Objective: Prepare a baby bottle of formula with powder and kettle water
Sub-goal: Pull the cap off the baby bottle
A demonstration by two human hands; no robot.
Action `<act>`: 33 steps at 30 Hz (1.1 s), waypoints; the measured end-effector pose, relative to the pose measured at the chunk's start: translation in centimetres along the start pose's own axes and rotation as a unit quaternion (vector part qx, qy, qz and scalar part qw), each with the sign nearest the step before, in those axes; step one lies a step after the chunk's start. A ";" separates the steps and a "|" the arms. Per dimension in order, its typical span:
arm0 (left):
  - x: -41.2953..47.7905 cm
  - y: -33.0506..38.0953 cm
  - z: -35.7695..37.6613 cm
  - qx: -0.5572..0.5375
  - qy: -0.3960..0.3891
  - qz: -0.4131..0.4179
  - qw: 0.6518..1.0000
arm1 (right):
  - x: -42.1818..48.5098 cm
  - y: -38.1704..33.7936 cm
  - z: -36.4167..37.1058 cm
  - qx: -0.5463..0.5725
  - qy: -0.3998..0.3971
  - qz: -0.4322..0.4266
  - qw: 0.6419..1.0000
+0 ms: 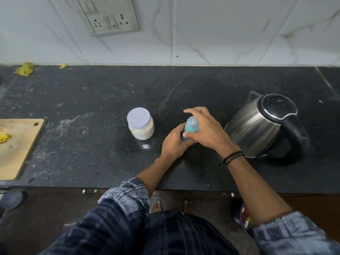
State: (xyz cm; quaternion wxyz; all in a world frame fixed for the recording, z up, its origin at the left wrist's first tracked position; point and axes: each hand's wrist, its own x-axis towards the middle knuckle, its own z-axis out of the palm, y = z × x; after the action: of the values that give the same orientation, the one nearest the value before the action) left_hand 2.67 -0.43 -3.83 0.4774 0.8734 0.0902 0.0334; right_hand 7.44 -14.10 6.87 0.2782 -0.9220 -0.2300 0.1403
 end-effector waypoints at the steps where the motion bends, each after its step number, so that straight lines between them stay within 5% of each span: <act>1: 0.0 0.0 0.0 0.002 0.000 -0.001 1.000 | 0.0 -0.1 0.1 -0.006 0.008 0.006 1.000; 12: 0.0 0.0 0.0 0.009 0.001 -0.003 1.000 | 0.1 -0.2 0.4 -0.024 0.036 0.014 0.999; 22: -0.2 0.0 -0.1 0.012 0.005 0.001 1.000 | 0.1 0.2 -0.9 0.110 -0.006 0.009 0.994; 28: 0.2 0.0 -0.2 0.002 -0.002 -0.003 1.000 | -0.8 0.8 -2.0 0.155 0.074 -0.001 0.985; 33: 0.0 -0.1 -0.3 -0.029 -0.017 -0.014 0.999 | -3.2 3.1 -0.8 0.126 0.135 0.081 0.979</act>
State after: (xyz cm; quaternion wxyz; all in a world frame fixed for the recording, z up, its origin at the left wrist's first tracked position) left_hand 2.64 -0.07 -3.77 0.5046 0.8581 0.0937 0.0143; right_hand 6.13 -18.36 6.18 0.4083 -0.9055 -0.0956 0.0644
